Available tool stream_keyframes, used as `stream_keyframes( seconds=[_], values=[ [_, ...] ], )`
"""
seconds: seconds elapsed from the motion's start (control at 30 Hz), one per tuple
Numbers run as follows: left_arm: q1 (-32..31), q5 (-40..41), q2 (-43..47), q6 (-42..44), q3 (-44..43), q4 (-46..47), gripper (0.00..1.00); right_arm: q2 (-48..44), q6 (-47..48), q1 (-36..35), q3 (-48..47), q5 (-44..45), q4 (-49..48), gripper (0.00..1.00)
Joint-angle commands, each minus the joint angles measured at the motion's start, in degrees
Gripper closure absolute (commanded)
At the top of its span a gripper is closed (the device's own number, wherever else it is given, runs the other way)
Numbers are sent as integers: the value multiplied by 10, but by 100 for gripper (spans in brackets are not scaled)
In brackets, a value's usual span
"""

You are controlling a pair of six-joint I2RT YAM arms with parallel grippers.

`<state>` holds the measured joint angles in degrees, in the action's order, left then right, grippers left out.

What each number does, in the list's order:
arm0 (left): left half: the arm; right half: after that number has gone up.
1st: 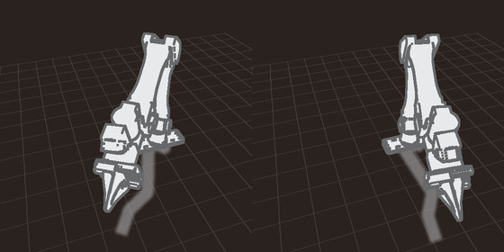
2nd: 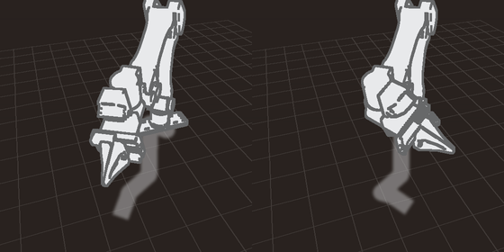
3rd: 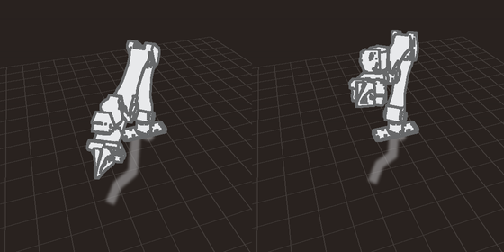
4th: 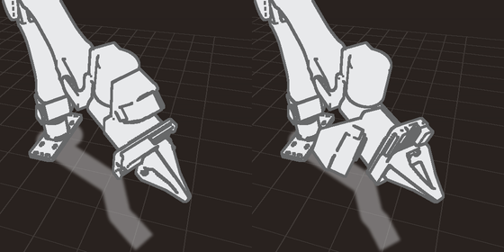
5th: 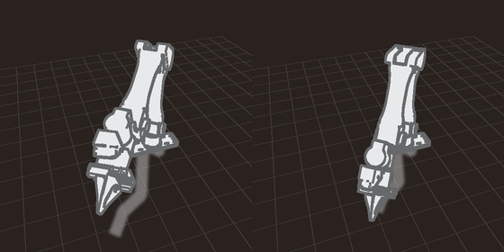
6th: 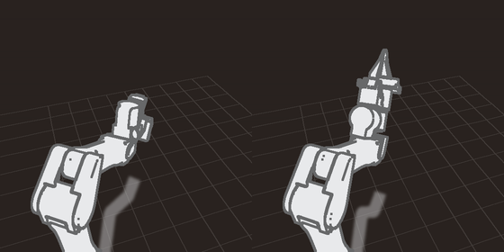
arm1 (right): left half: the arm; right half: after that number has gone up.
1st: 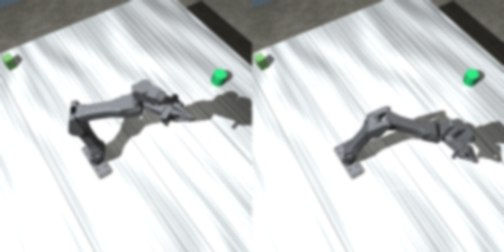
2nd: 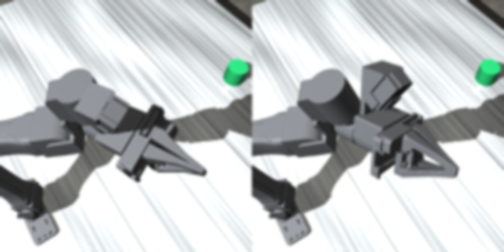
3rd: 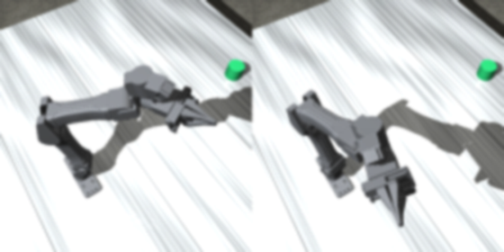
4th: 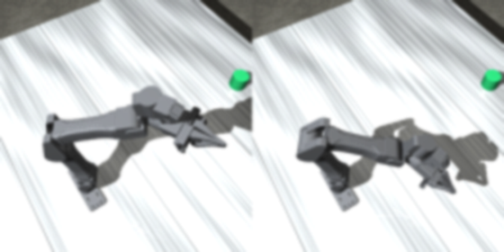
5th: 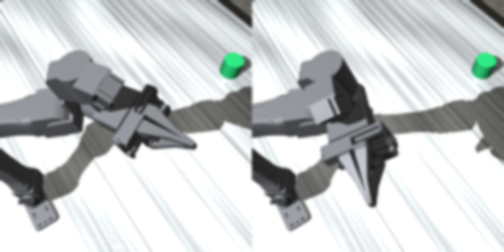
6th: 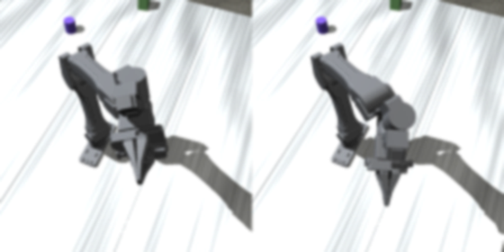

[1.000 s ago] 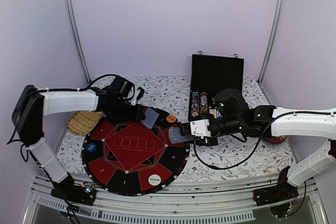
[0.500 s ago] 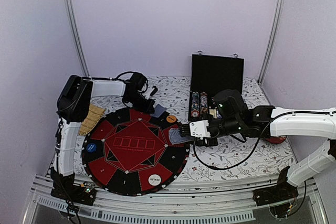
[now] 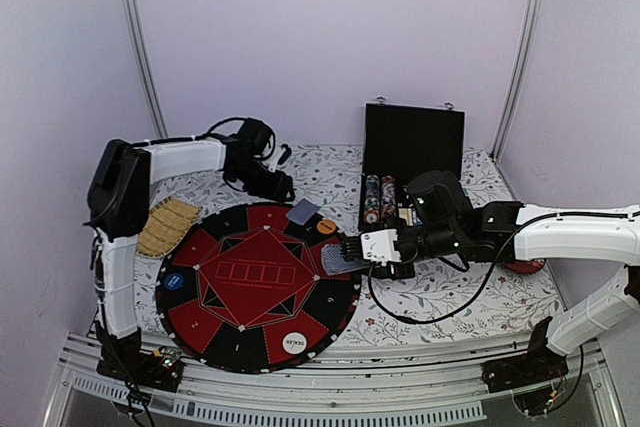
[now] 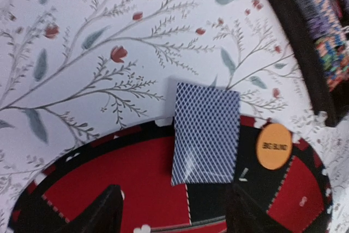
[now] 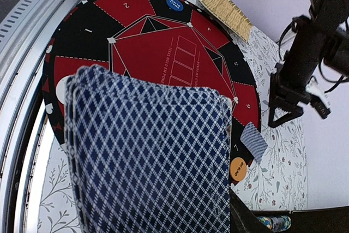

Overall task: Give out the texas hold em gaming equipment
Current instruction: Distribute the poker card in the big blind area, then pass from the right arm to the left

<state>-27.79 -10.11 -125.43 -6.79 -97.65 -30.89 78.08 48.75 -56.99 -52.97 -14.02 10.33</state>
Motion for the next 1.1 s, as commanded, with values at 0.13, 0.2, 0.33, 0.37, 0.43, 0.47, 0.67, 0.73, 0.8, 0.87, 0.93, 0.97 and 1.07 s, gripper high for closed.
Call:
stream_keyframes(
  seconds=[0.13, 0.2, 0.33, 0.37, 0.43, 0.47, 0.67, 0.73, 0.8, 0.87, 0.93, 0.97, 1.07],
  values=[
    [-109, -19, 314, -154, 174, 43, 22, 2, 0, -5, -16, 27, -37, 52],
    [-136, -73, 378, -220, 260, 104, 16, 4, -1, -8, -16, 32, -53, 52],
    [-180, -144, 492, -331, 439, 283, 2, 18, 6, -11, -24, 37, -64, 52],
    [-196, -134, 511, -341, 461, 309, 2, 22, 9, -11, -27, 39, -67, 52],
    [-223, -110, 532, -346, 487, 336, 2, 29, 12, -14, -31, 42, -75, 52],
    [-232, -102, 536, -352, 496, 347, 2, 31, 12, -15, -31, 41, -78, 52],
    [-242, -106, 511, -404, 536, 403, 2, 50, 19, -28, -49, 42, -83, 52],
    [-242, -121, 507, -417, 549, 444, 3, 54, 20, -30, -52, 40, -81, 52],
    [-242, -117, 505, -423, 553, 458, 6, 57, 24, -31, -55, 40, -81, 52],
    [-243, -118, 495, -425, 551, 455, 11, 59, 26, -33, -58, 40, -82, 52],
    [-246, -131, 476, -425, 545, 457, 19, 59, 27, -34, -60, 39, -83, 52],
    [-249, -138, 467, -424, 541, 458, 22, 61, 27, -34, -61, 39, -84, 52],
    [-258, -157, 452, -413, 523, 458, 34, 65, 31, -33, -63, 42, -85, 52]
  ],
)
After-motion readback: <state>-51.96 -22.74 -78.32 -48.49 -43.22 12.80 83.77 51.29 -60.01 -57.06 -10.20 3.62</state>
